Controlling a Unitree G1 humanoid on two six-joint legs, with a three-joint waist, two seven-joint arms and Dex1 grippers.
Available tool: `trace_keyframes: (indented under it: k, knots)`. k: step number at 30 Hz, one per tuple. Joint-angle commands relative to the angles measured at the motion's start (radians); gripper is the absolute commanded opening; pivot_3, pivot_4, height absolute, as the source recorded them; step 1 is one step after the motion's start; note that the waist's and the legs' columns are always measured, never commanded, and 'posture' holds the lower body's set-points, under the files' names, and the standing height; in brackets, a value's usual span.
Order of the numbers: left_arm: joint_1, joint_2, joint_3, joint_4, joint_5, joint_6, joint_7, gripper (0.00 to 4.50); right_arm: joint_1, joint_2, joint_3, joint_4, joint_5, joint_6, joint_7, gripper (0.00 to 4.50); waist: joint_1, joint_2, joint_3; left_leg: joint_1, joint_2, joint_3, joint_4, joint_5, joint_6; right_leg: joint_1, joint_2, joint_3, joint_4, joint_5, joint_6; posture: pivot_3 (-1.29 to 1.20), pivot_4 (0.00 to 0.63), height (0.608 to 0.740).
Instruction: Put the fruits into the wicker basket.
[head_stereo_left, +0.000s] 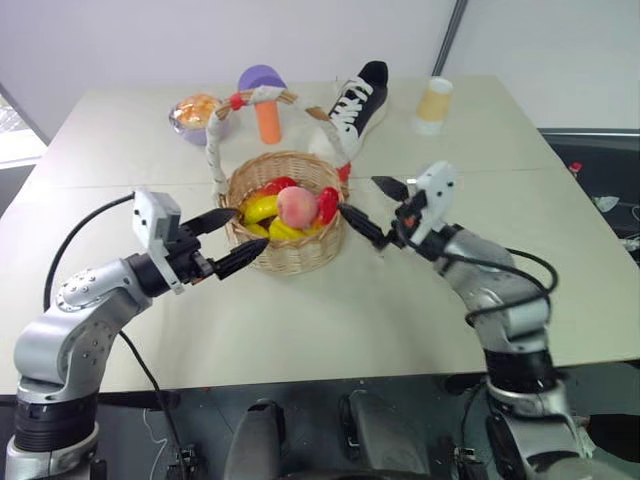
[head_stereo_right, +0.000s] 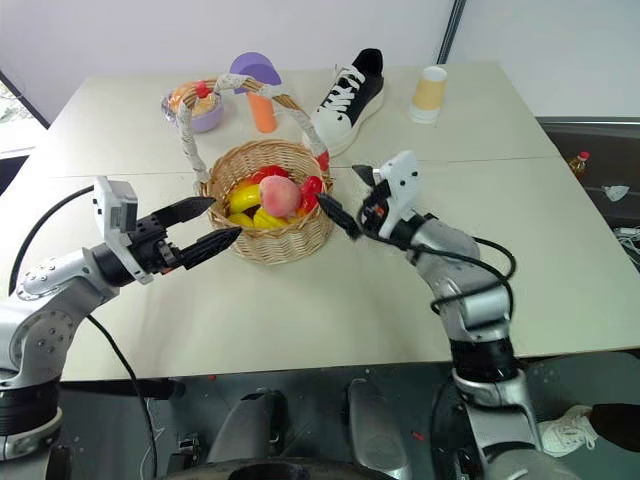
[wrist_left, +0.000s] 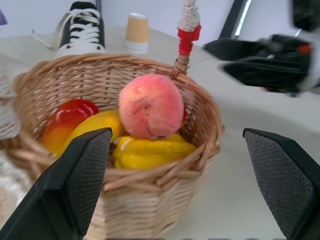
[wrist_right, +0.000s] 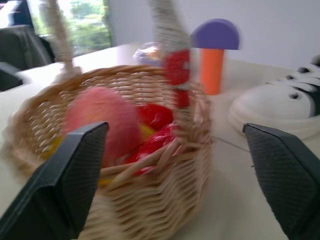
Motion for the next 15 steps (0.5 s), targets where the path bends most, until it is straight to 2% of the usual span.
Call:
trace_keyframes:
  k: [1,2,9,15]
  knots:
    - [-0.010,-0.010,-0.005,-0.022,-0.007,-0.021,0.009,4.50,-0.079,0.043,0.007,0.108,-0.040,-0.088,-0.028,3.98,0.002,0.000,0.000,-0.001,0.000,0.000,0.000,0.000,0.000,-0.001,0.000,0.000,0.000,0.000,0.000,0.00,0.150,0.740]
    - [-0.010,-0.015,-0.007,-0.029,-0.008,-0.021,0.014,4.50,-0.090,0.056,-0.004,0.135,-0.034,-0.096,-0.034,3.71,0.003,0.000,0.000,-0.001,0.000,0.000,0.000,0.000,0.000,-0.001,0.000,0.000,0.000,0.000,0.000,0.00,0.150,0.740]
    - [0.014,-0.032,-0.012,-0.058,-0.013,-0.029,0.030,4.50,-0.075,0.070,-0.009,0.132,-0.019,-0.135,-0.006,0.08,0.009,0.000,0.000,-0.003,-0.002,0.000,0.000,0.000,0.000,-0.002,-0.005,0.000,0.000,0.000,0.000,0.00,0.150,0.740]
    - [0.012,-0.035,-0.040,-0.056,-0.011,-0.029,0.021,4.50,-0.010,0.028,-0.066,0.052,-0.076,-0.229,-0.075,0.00,0.008,0.000,0.000,-0.003,-0.002,0.000,0.000,0.000,0.000,-0.002,-0.004,0.000,0.000,0.000,0.000,0.00,0.150,0.740]
